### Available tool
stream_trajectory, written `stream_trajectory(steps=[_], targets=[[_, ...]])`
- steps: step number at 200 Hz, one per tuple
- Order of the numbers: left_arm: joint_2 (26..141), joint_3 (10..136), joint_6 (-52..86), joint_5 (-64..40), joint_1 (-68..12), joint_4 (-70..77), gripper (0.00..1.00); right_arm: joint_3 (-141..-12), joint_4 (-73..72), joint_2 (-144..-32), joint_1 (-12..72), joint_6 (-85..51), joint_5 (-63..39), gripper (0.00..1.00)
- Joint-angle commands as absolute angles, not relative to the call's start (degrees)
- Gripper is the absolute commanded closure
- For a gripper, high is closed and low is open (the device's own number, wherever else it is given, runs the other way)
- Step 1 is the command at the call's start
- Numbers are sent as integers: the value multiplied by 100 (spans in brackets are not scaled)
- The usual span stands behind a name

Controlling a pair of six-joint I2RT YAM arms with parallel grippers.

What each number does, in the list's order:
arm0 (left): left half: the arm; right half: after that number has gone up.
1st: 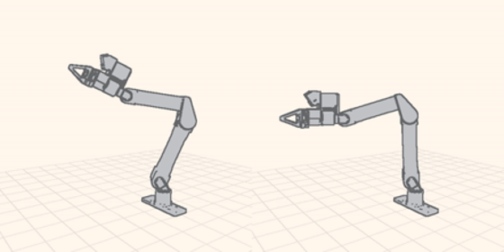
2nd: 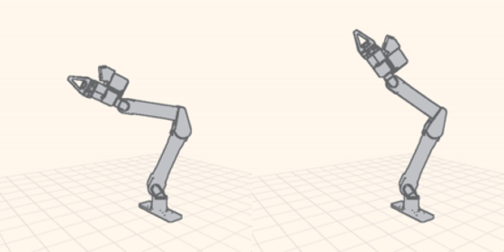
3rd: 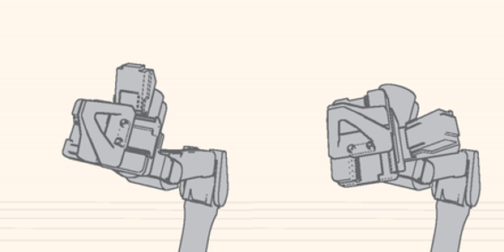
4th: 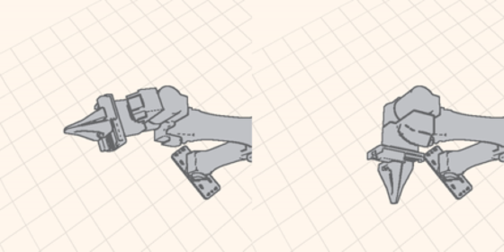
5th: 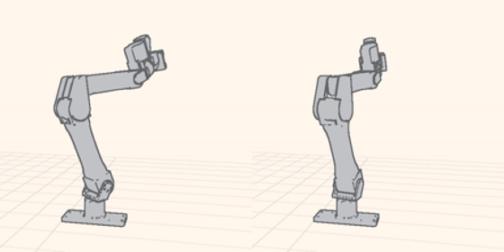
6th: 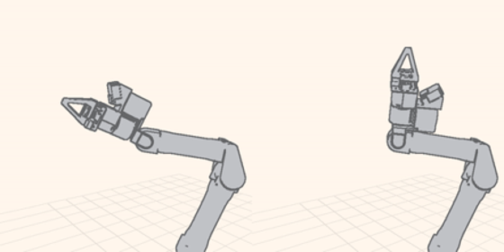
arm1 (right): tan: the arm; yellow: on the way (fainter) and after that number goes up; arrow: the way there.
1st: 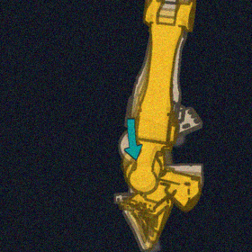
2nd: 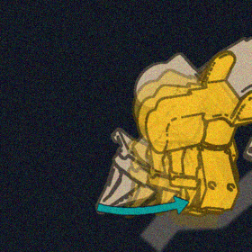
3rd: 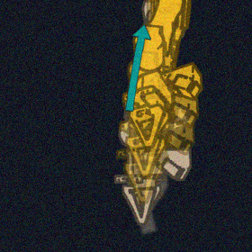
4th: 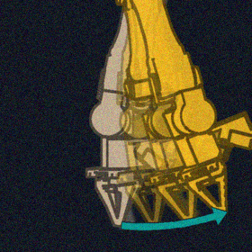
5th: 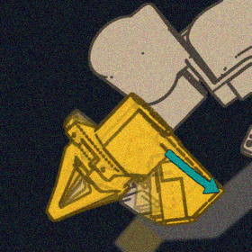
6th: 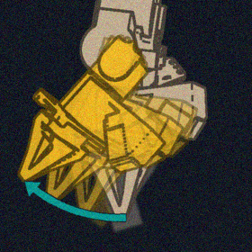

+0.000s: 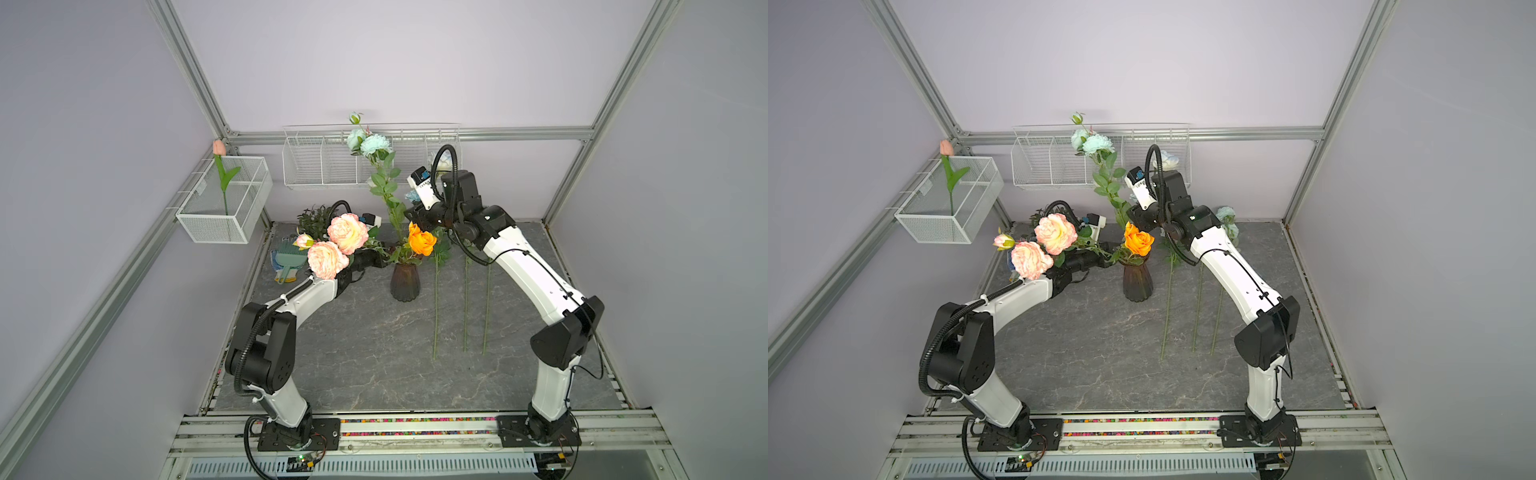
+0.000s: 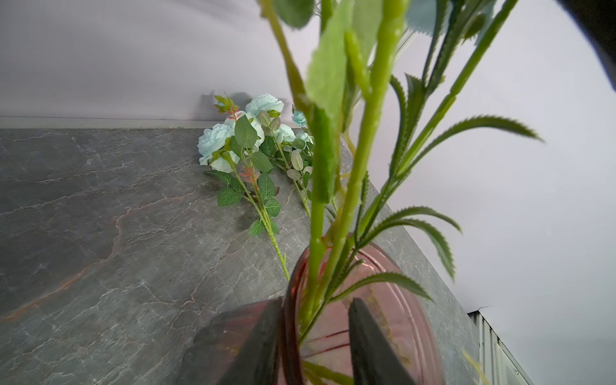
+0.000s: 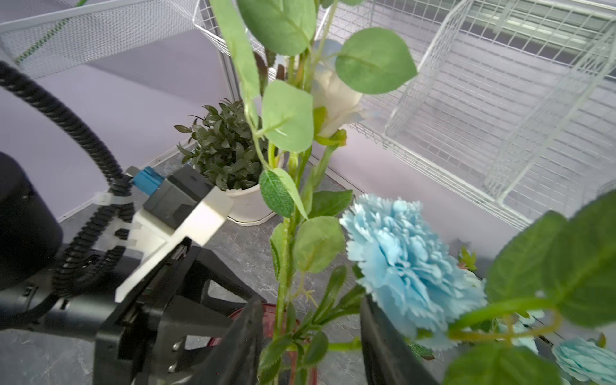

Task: Pick out blue flowers from the vase
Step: Pick up the flower from the vase.

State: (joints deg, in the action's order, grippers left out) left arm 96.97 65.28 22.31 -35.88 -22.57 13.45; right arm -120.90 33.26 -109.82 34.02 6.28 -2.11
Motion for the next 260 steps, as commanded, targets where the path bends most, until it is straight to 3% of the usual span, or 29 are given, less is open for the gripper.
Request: stream_trajectory(steps=[1, 224, 260], targets=[[9623, 6372, 2202, -3577, -2296, 1143, 64, -12188, 3352, -11054, 3436, 721, 97, 51], [9266, 6319, 1978, -3448, -2292, 760, 64, -12524, 3085, -11939, 3428, 427, 492, 55], [9240, 6275, 1960, -3406, -2279, 747, 64, -12533, 3056, -11989, 3418, 363, 468, 60]])
